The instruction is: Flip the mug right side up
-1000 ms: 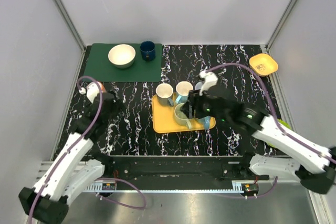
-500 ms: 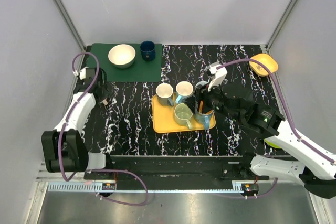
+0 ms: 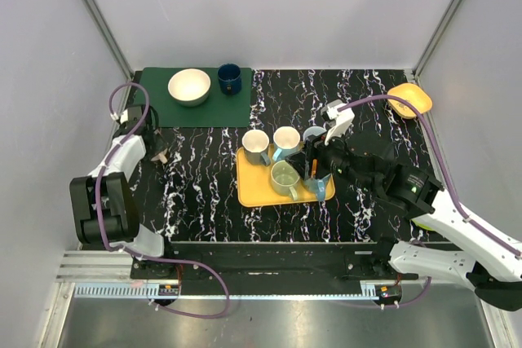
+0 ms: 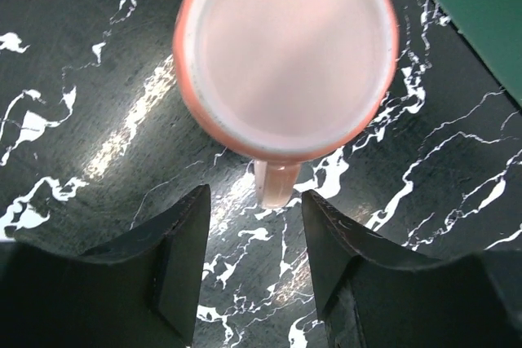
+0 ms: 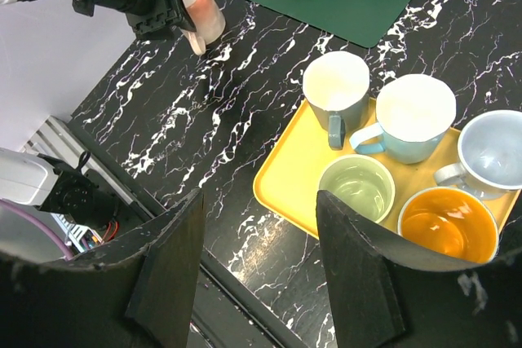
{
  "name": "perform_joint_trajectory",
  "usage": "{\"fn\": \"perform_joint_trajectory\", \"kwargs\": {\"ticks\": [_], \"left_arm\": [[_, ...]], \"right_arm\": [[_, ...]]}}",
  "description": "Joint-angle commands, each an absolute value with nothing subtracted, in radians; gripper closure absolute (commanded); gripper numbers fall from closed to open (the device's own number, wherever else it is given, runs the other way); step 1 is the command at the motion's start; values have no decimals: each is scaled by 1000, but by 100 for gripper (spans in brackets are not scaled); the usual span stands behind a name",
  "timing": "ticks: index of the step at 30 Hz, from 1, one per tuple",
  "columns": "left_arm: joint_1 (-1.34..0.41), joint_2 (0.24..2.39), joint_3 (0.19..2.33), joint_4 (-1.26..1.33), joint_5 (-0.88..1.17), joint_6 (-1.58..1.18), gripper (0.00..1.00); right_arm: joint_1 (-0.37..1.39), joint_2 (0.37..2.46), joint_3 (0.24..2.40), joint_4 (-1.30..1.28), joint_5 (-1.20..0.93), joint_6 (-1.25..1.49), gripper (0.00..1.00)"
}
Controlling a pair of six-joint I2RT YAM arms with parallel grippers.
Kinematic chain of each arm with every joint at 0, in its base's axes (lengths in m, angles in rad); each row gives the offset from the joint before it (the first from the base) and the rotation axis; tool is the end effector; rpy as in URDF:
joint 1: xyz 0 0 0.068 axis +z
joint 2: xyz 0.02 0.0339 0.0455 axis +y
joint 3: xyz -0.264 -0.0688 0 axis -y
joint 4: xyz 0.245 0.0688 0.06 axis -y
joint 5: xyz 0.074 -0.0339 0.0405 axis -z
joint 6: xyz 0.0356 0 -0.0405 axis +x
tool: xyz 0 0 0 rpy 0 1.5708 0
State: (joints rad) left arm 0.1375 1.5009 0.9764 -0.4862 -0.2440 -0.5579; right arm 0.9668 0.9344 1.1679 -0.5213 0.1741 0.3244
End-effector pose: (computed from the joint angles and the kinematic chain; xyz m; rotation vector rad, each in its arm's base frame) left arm 0.2973 0.0498 0.2141 -0.9502 2.3587 0.1522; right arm 0.1142 0.1547 0.4099 -0.4862 1.8567 0.7272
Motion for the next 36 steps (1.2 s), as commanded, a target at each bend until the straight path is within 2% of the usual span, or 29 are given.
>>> {"fn": "perform_joint_trajectory", "kwargs": {"ticks": [1, 14, 24, 28, 36], "left_arm": [[141, 1529, 1045, -426, -216, -540, 49], [156, 1598, 1081, -403, -230, -540, 56], [166, 1618, 1088, -413, -219, -543, 80], [166, 1603, 1085, -416, -210, -548, 100], [163, 1372, 1040, -417, -48, -624, 100]], "right_arm": [[974, 937, 1163, -476, 196, 307, 38], [974, 939, 1144, -465, 204, 304, 38], [974, 934, 1127, -462, 210, 311, 38], [974, 933, 1124, -462, 209, 311, 38], [974, 945, 1126, -448, 199, 321, 37]]}}
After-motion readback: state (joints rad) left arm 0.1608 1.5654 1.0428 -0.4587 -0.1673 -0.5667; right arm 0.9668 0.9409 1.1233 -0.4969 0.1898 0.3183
